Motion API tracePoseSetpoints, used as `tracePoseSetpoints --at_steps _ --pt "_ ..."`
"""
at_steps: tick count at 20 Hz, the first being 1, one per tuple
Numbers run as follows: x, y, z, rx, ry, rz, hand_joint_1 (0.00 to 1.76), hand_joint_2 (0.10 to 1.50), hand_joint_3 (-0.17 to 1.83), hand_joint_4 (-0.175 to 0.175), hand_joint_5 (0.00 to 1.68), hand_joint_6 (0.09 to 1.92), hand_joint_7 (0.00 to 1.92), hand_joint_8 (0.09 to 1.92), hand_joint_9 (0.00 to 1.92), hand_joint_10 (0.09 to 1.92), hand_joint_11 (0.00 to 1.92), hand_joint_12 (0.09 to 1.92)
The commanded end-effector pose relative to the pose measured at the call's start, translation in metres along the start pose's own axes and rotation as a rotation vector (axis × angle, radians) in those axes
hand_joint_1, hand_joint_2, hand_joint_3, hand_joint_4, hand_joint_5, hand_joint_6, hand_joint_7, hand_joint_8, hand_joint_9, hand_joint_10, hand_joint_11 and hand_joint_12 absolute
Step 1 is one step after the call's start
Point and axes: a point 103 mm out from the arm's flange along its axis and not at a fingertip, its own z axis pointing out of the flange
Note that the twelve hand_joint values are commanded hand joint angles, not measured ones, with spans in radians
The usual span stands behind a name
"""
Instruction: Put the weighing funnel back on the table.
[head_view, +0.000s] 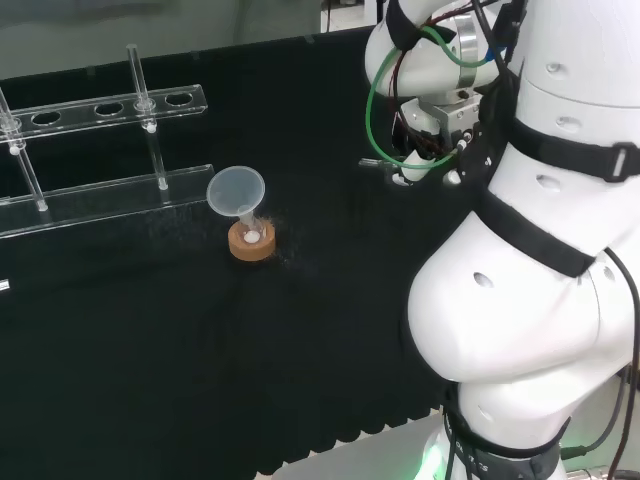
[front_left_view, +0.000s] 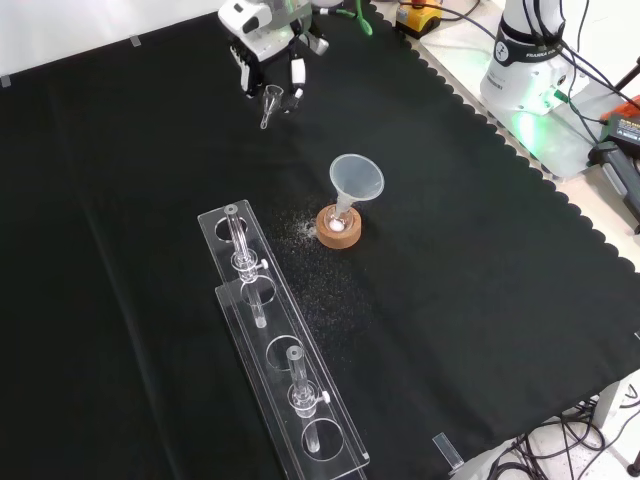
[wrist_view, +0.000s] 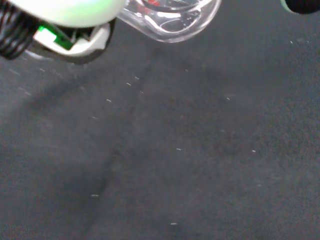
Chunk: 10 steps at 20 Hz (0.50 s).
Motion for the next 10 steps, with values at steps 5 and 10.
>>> tracePoseSetpoints --at_steps 5,10 --pt "-0.035 0.018 0.034 -0.043 0.039 -0.056 1.21 0.45 0.95 -0.175 1.40 0.60 1.69 0.59 1.78 0.18 1.70 0.45" --pt "-0.028 0.022 0.049 -0.031 0.053 -0.095 1.21 0.45 0.95 -0.175 1.40 0.60 1.69 0.58 1.77 0.18 1.70 0.45"
